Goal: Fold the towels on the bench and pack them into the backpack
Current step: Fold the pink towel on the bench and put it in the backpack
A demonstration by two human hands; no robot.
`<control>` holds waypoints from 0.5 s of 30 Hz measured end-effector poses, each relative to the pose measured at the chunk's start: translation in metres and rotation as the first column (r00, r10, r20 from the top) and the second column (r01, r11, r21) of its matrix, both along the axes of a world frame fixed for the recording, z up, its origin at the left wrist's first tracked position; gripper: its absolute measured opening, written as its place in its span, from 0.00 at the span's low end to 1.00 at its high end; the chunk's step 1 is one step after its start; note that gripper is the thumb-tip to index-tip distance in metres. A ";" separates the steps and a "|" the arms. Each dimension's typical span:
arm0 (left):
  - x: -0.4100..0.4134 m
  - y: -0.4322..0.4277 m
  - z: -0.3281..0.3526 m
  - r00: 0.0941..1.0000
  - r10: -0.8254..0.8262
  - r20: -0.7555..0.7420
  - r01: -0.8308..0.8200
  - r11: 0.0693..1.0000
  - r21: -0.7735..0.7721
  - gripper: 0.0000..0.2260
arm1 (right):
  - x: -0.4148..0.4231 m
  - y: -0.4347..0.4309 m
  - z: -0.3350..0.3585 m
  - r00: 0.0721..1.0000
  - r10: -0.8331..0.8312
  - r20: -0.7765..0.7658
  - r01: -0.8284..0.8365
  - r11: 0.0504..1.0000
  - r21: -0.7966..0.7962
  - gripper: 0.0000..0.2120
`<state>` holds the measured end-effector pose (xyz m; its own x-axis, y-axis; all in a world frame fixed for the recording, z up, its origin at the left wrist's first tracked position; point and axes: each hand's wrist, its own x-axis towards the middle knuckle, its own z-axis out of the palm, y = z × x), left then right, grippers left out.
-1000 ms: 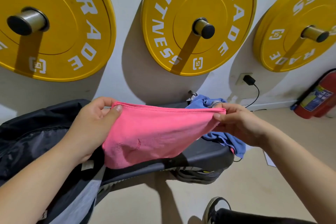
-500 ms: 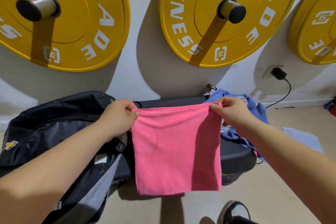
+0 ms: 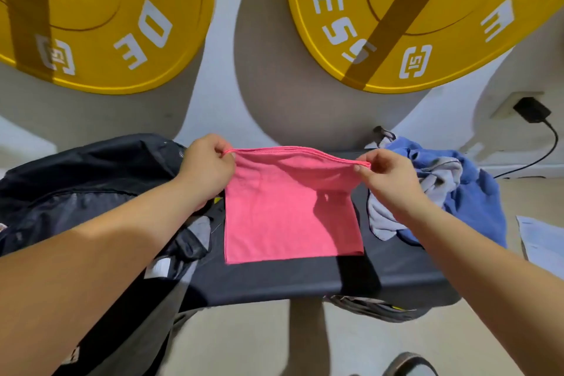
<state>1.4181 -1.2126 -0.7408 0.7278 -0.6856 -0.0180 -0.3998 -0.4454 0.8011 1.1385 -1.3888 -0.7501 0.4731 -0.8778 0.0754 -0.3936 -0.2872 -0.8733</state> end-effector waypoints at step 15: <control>-0.040 0.088 -0.068 0.617 -0.739 0.270 0.457 0.616 0.641 0.06 | -0.047 0.018 -0.048 0.485 0.316 -0.815 -0.521 0.853 0.020 0.06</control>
<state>1.3778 -1.1249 -0.8085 0.1469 -0.9554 -0.2560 -0.9635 -0.1968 0.1815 1.0912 -1.3713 -0.7979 0.7403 -0.5679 -0.3599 -0.6541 -0.7320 -0.1904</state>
